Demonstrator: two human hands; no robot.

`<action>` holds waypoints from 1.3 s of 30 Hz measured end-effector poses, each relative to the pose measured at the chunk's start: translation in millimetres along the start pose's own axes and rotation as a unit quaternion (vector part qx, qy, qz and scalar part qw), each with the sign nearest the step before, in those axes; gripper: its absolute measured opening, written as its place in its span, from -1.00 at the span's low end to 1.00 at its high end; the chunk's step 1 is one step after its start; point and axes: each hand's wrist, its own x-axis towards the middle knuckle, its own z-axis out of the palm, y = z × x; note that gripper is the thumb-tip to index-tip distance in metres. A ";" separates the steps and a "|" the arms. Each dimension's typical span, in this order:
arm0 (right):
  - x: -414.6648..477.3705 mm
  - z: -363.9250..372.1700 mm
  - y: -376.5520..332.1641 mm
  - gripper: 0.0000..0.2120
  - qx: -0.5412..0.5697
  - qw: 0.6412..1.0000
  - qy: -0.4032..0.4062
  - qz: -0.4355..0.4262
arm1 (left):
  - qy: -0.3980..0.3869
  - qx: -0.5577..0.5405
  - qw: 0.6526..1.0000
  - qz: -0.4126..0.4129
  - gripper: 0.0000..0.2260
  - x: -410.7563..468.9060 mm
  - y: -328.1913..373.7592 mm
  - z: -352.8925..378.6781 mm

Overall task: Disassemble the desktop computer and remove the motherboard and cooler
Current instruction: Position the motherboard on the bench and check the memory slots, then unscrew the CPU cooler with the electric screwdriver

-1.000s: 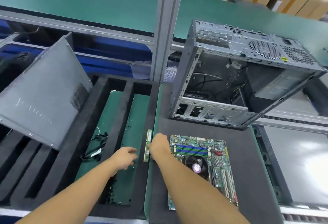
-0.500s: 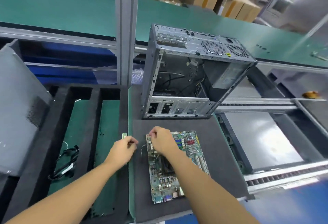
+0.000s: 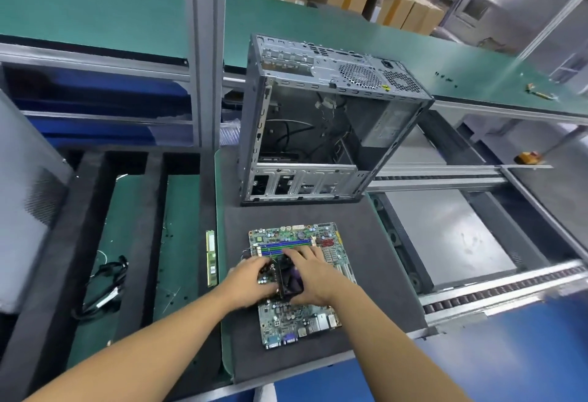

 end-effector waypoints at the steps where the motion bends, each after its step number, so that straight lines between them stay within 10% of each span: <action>1: 0.0 -0.6 0.2 0.00 -0.024 0.999 0.021 -0.005 | -0.002 0.006 1.000 0.002 -0.37 -1.6 0.3 -0.5; 9: 14.8 -27.9 -28.4 0.00 -0.058 0.997 -0.015 -0.046 | 0.102 -0.060 0.993 -0.031 -0.70 -22.8 0.8 -16.2; 15: 37.3 -46.5 -112.1 -0.91 0.241 0.958 0.015 -0.153 | 0.255 -0.173 0.940 -0.149 -0.84 -68.8 -22.6 -44.4; 39: -2.6 142.9 -534.8 -0.82 0.339 0.865 -0.301 -0.217 | 0.512 -0.404 0.665 -0.365 -0.78 -436.4 -266.3 -63.0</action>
